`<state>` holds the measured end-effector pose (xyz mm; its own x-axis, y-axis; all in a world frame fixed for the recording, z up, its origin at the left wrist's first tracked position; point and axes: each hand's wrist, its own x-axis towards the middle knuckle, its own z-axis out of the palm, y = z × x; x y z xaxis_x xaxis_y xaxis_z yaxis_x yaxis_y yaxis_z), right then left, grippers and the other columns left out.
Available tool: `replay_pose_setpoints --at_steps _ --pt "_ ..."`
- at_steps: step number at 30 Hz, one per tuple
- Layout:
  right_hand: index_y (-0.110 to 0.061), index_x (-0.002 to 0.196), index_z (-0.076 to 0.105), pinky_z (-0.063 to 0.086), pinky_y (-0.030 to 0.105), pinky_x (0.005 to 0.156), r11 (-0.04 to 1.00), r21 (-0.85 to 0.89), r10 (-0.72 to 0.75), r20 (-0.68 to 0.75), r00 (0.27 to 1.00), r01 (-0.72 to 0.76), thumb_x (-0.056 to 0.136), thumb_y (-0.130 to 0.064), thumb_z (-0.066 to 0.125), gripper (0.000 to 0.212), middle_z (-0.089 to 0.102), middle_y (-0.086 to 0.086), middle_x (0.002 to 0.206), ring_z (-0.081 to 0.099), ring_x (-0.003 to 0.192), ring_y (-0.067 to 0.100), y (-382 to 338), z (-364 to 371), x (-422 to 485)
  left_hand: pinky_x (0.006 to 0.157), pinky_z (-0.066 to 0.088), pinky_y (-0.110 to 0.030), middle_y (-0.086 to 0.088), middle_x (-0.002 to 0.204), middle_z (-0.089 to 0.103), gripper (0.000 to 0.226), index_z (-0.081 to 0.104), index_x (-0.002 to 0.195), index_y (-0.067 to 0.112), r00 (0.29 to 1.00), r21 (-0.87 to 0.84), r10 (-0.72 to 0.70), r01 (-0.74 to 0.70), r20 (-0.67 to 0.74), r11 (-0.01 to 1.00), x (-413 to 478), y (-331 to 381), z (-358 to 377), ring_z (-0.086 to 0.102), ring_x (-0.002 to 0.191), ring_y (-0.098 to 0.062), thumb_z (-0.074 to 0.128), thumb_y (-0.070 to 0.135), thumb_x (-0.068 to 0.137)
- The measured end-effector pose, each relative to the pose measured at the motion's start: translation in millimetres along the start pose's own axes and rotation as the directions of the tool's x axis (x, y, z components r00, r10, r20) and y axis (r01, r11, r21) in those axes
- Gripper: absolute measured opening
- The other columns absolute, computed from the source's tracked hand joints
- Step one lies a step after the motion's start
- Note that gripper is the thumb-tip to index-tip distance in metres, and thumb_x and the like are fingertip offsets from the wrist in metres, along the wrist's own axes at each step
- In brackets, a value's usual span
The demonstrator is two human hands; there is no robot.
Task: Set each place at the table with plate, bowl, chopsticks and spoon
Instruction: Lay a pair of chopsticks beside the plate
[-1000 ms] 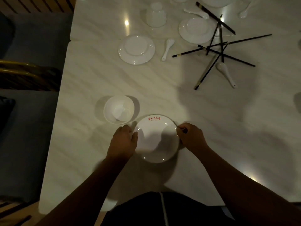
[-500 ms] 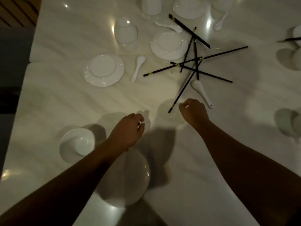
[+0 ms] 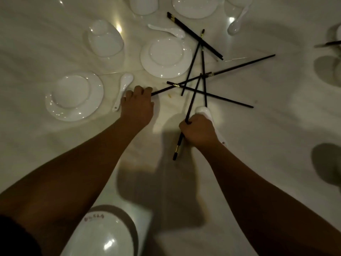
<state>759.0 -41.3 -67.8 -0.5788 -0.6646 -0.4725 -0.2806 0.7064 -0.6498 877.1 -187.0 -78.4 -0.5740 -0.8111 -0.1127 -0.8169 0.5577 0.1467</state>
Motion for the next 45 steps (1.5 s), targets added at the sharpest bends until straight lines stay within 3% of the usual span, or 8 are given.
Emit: replay_pose_setpoints --at_steps 5,11,19,22,26,29,38,45 --pt "-0.001 0.087 0.063 0.056 0.036 0.066 0.996 0.089 0.011 0.03 1.0 -0.014 0.088 -0.023 0.055 0.023 0.066 0.013 0.076 0.067 0.071 0.028 9.9 -6.3 -5.2 0.085 0.043 -0.05 -0.018 0.109 0.057 0.021 0.053 0.108 0.007 0.998 0.041 -0.017 0.02 -0.066 0.999 7.9 5.7 2.6 0.054 0.103 -0.042 0.046 0.021 0.095" --pt "-0.005 0.085 0.061 0.058 0.043 0.075 0.987 0.157 0.016 0.032 0.999 -0.021 0.092 -0.024 0.054 0.021 0.067 0.014 0.083 0.068 0.075 0.03 12.2 -8.4 -26.2 0.078 0.045 -0.045 -0.023 0.102 0.058 0.018 0.054 0.102 0.001 1.0 -0.12 0.007 -0.008 -0.013 0.993 -22.8 -5.7 -8.7 0.058 0.092 -0.041 0.047 0.015 0.094" --pt "-0.012 0.09 0.061 0.054 0.028 0.056 0.976 0.216 -0.006 0.132 0.991 -0.023 0.094 -0.026 0.053 0.017 0.068 0.01 0.086 0.066 0.069 0.021 1.2 12.5 -90.7 0.082 0.045 -0.036 -0.016 0.104 0.065 0.02 0.061 0.1 0.007 0.965 -0.308 -0.238 0.261 0.112 0.915 -118.0 -46.7 -44.2 0.059 0.099 -0.034 0.05 0.023 0.094" --pt "-0.011 0.092 0.061 0.05 0.024 0.052 0.974 0.226 -0.013 0.199 0.98 -0.033 0.094 -0.024 0.054 0.016 0.067 0.011 0.088 0.065 0.066 0.018 -3.2 32.0 -122.4 0.076 0.044 -0.028 -0.009 0.093 0.066 0.014 0.063 0.094 0.01 0.921 -0.484 -0.334 0.388 0.198 0.784 -162.6 -65.8 -52.3 0.062 0.092 -0.029 0.056 0.022 0.091" --pt "-0.013 0.098 0.061 0.052 0.026 0.055 0.968 0.249 -0.053 0.305 0.951 -0.025 0.093 -0.024 0.057 0.012 0.066 0.01 0.09 0.064 0.066 0.017 -6.7 61.9 -169.4 0.048 0.049 -0.023 -0.012 0.082 0.063 0.008 0.063 0.094 0.007 0.829 -0.73 -0.397 0.545 0.394 0.412 -236.4 -77.8 -63.9 0.058 0.061 -0.022 0.06 0.012 0.089" --pt "-0.016 0.1 0.06 0.051 0.024 0.055 0.978 0.207 -0.059 0.381 0.923 -0.023 0.092 -0.023 0.059 0.011 0.067 0.007 0.09 0.065 0.07 0.018 -8.5 81.6 -204.0 0.056 0.05 -0.027 -0.012 0.085 0.066 0.003 0.061 0.092 0.008 0.758 -0.726 -0.362 0.64 0.543 0.251 -292.8 -86.8 -67.2 0.062 0.064 -0.02 0.059 0.009 0.09" --pt "-0.01 0.098 0.061 0.054 0.024 0.055 0.996 0.081 0.002 0.467 0.884 -0.045 0.091 -0.019 0.062 0.012 0.065 0.007 0.083 0.068 0.064 0.016 -7.6 143.9 -271.8 0.056 0.054 -0.026 -0.016 0.087 0.069 0.009 0.063 0.094 0.006 0.694 -0.613 -0.294 0.719 0.657 0.329 -383.3 -111.1 -45.0 0.069 0.07 -0.025 0.062 0.012 0.087" --pt "-0.013 0.075 0.064 0.056 0.03 0.071 0.982 -0.134 -0.058 0.44 0.896 0.129 0.091 -0.019 0.059 0.018 0.07 0.01 0.079 0.068 0.07 0.02 -12.2 169.1 -277.8 0.059 0.056 -0.03 -0.015 0.082 0.071 0.017 0.069 0.088 0.006 0.771 -0.612 -0.21 0.613 0.601 0.499 -390.3 -116.3 -31.9 0.071 0.069 -0.025 0.059 0.019 0.088"
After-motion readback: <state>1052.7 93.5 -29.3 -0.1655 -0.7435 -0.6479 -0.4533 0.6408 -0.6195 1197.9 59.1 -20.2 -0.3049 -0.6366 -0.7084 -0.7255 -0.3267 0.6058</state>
